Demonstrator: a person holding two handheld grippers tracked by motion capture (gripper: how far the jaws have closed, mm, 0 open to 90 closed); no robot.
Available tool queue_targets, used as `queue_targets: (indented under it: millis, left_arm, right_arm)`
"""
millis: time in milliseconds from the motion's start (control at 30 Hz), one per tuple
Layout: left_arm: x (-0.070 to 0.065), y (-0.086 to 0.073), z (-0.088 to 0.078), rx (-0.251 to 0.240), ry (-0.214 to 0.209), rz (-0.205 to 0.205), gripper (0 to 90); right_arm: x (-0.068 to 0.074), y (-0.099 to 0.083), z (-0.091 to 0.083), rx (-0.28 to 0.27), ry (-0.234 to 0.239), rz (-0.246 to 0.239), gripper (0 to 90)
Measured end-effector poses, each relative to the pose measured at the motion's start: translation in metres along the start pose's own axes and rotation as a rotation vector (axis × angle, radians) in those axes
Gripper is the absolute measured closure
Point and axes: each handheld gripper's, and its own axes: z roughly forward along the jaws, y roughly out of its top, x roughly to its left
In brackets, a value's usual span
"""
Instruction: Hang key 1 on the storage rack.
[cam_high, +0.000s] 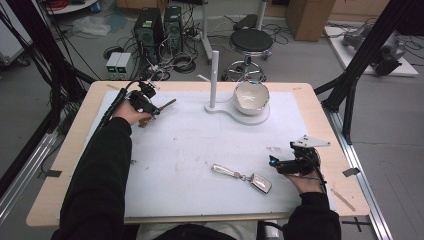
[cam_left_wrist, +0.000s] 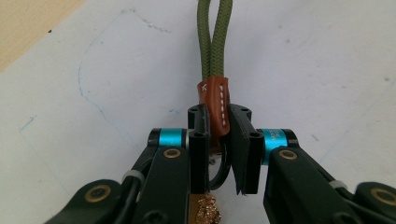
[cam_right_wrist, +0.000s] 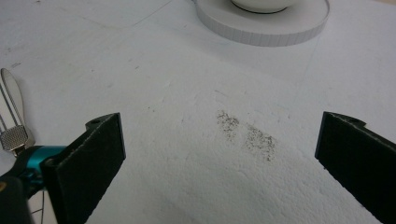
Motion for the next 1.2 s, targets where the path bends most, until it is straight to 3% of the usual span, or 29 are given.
queue_targets:
  millis: [133,300,667,867,967,1200]
  left_arm:
    - [-0.004,0.003,-0.012,-0.031,0.004,0.009,78.6]
    - [-0.003,0.004,-0.029,-0.054,0.009,-0.010,78.7]
    - [-0.013,0.019,-0.081,-0.179,0.030,-0.011,79.1]
    - [-0.012,0.031,-0.104,-0.216,0.061,-0.015,79.3]
    - [-0.014,0.037,-0.111,-0.251,0.063,-0.017,79.4]
    - [-0.027,0.055,-0.118,-0.276,0.064,0.013,79.4]
  right_arm:
    - [0.000,0.000,0.000,-0.001,0.001,0.003,0.7]
    - [-0.001,0.000,-0.001,-0.005,0.000,-0.001,0.7]
    - [-0.001,0.001,-0.003,-0.029,0.011,0.007,0.7]
    - [-0.002,0.001,-0.002,-0.029,0.009,0.010,0.7]
    - [-0.002,0.001,-0.002,-0.028,0.008,0.011,0.7]
    - [-0.001,0.001,-0.003,-0.033,0.009,0.007,0.7]
